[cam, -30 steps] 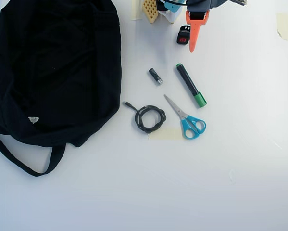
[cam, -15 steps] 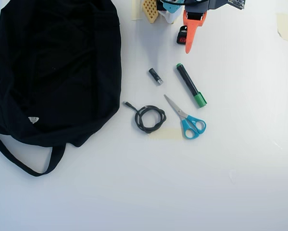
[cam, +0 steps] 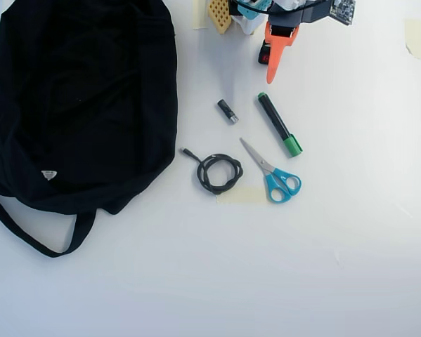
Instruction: Put the bike light into the black bag
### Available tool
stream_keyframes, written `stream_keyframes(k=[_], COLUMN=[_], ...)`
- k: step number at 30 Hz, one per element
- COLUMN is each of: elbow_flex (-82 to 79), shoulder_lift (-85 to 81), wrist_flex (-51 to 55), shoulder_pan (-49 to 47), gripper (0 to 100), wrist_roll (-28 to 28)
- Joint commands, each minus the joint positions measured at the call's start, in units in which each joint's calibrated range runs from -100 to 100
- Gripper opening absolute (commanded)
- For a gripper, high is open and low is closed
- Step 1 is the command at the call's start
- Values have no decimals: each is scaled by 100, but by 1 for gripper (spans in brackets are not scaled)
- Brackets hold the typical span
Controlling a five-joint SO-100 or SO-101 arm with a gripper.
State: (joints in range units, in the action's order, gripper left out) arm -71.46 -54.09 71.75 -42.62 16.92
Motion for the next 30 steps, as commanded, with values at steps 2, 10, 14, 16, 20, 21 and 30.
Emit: stream_keyframes(k=[2,10,14,16,20,21,30], elbow_flex=[-24,-446,-527,-697,-1012,-1021,-1030], shoulder_lift=[463,455,463,463,463,463,471], wrist_flex=[-405,-465,-534,-741,-1223,-1240,-1240], shoulder_pan=[73,215,215,215,215,215,215], gripper=[65,65,65,65,65,65,64], wrist_roll=[-30,-25,-20,-20,-30,-30,-30])
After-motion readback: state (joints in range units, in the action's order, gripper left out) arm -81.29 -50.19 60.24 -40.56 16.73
